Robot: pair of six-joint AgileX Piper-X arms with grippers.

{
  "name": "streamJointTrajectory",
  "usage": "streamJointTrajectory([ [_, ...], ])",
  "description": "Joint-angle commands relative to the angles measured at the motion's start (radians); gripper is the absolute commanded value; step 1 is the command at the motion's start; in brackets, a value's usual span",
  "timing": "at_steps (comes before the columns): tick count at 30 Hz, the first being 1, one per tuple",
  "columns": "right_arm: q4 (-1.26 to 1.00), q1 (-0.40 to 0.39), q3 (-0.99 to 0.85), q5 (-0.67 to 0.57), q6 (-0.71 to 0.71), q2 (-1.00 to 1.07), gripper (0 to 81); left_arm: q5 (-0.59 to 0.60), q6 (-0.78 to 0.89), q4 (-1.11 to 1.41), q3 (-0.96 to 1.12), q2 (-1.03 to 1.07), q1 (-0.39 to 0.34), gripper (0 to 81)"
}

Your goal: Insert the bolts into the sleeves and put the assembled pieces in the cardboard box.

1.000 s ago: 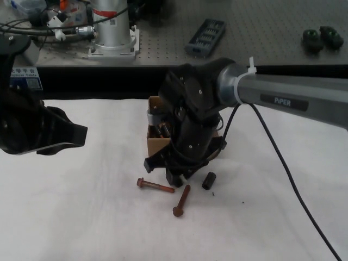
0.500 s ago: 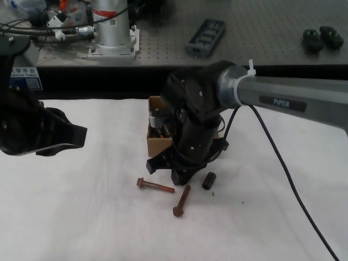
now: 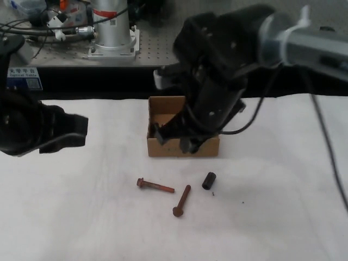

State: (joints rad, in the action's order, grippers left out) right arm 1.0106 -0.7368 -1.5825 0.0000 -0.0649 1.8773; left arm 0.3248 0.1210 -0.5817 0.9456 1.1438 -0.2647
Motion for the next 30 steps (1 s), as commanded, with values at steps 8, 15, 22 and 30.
streamJointTrajectory([
  [8, -0.098, 0.003, 0.322, 0.082, 0.018, -0.353, 2.8, 0.18, 0.465, 0.154, 0.004, 0.093, -0.025, 23.0],
  [15, -0.097, 0.005, 0.552, 0.17, -0.012, -0.641, 2.8, 0.153, 0.735, 0.194, 0.004, 0.189, -0.045, 23.0],
  [22, -0.097, 0.007, 0.708, 0.185, -0.108, -0.869, 2.8, -0.19, 0.975, 0.212, 0.008, 0.249, -0.187, 21.9],
  [30, -0.039, 0.007, 0.781, 0.193, -0.122, -1.014, 2.8, -0.418, 1.214, 0.313, 0.022, 0.362, -0.351, 10.8],
])
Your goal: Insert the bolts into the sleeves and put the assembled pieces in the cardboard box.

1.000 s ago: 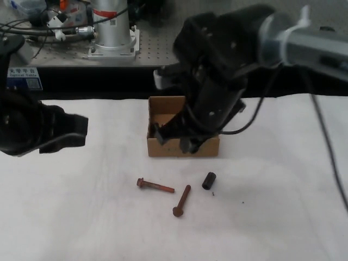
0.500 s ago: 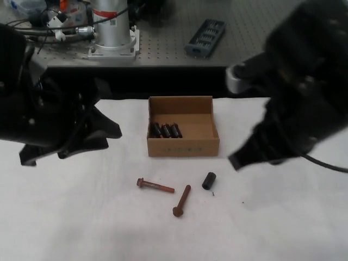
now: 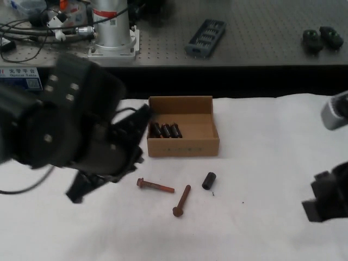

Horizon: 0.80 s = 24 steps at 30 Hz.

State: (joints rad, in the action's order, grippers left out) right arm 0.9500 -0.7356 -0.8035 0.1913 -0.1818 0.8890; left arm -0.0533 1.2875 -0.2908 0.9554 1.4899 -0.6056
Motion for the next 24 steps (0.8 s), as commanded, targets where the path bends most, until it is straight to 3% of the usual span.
streamJointTrajectory([
  [1, 0.039, 0.006, 0.002, 0.002, -0.005, -0.035, 2.8, -0.04, 0.066, 0.031, 0.022, 0.041, -0.016, 10.8],
  [11, 0.146, 0.006, 0.002, 0.047, -0.028, -0.108, 2.8, -0.077, 0.089, 0.023, 0.108, 0.245, -0.019, 11.5],
  [13, 0.154, 0.006, 0.002, 0.047, -0.038, -0.12, 2.8, -0.077, 0.067, 0.023, 0.107, 0.265, -0.019, 17.4],
  [18, 0.159, 0.006, 0.002, 0.047, -0.046, -0.141, 2.8, -0.068, 0.007, 0.023, 0.107, 0.308, -0.016, 48.9],
  [24, 0.159, 0.006, 0.002, 0.047, -0.046, -0.141, 2.8, -0.077, 0.025, 0.032, 0.118, 0.313, -0.011, 41.8],
])
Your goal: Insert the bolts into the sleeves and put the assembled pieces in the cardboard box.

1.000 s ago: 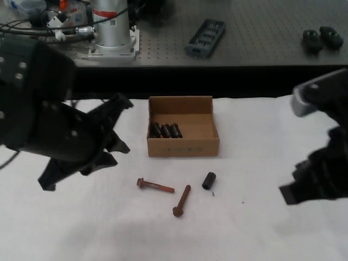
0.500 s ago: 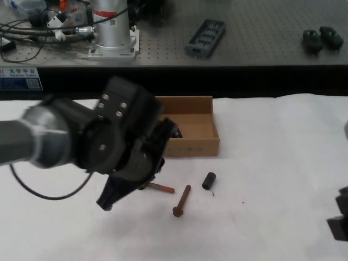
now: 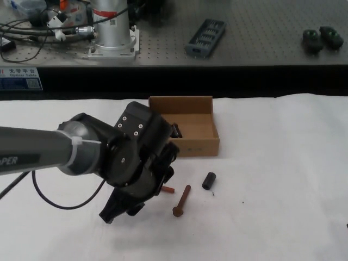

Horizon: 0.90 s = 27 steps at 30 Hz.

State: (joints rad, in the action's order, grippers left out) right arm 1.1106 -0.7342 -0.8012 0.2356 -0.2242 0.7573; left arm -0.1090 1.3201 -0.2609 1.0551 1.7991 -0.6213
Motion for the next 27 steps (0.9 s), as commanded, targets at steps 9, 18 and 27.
streamJointTrajectory([
  [9, 0.043, 0.005, 0.0, 0.002, -0.007, -0.009, 2.8, 0.01, 0.029, -0.056, 0.173, 0.081, 0.05, 40.0],
  [18, 0.059, 0.005, 0.0, 0.002, -0.007, -0.009, 2.8, -0.065, -0.091, -0.452, 0.375, 0.131, 0.063, 38.5],
  [27, 0.059, 0.005, 0.0, 0.035, -0.007, -0.009, 2.8, -0.018, 0.064, -0.503, 0.373, 0.14, 0.048, 37.7],
])
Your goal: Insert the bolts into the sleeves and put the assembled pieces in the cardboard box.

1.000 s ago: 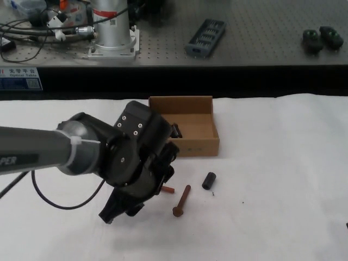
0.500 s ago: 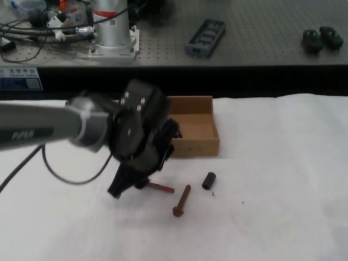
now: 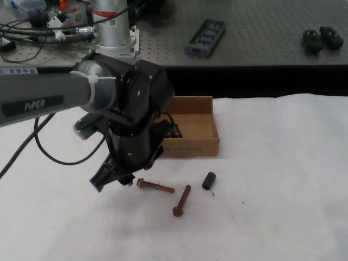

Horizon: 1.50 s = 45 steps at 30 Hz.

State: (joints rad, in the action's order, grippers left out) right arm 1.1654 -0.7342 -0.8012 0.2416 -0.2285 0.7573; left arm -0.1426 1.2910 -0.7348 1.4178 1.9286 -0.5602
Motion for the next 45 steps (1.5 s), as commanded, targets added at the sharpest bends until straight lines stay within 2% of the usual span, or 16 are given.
streamJointTrajectory([
  [1, 0.005, 0.005, 0.0, 0.039, -0.003, -0.009, 2.8, 0.021, 0.116, -0.029, 0.011, 0.012, -0.019, 37.7],
  [10, 0.005, 0.005, 0.0, 0.04, -0.003, -0.009, 2.8, 0.049, 0.21, 0.01, 0.013, 0.081, -0.057, 37.7],
  [19, 0.005, 0.005, 0.0, 0.039, -0.003, -0.009, 2.8, -0.011, 0.319, 0.039, 0.013, 0.094, -0.057, 37.7],
  [24, 0.005, 0.005, 0.0, 0.036, -0.003, -0.009, 2.8, -0.011, 0.401, 0.049, 0.013, 0.104, -0.05, 33.9],
  [30, 0.005, 0.005, 0.0, 0.032, -0.003, -0.009, 2.8, 0.0, 0.403, 0.063, 0.013, 0.135, -0.041, 33.7],
  [37, 0.005, 0.005, 0.0, 0.032, -0.003, -0.009, 2.8, 0.021, 0.509, 0.062, 0.013, 0.155, -0.035, 33.5],
  [40, 0.005, 0.005, 0.0, 0.026, -0.003, -0.009, 2.8, 0.024, 0.521, 0.062, 0.013, 0.155, -0.027, 27.5],
  [45, 0.005, 0.005, 0.0, 0.01, -0.003, -0.009, 2.8, 0.056, 0.521, 0.062, 0.013, 0.155, -0.01, 5.1],
])
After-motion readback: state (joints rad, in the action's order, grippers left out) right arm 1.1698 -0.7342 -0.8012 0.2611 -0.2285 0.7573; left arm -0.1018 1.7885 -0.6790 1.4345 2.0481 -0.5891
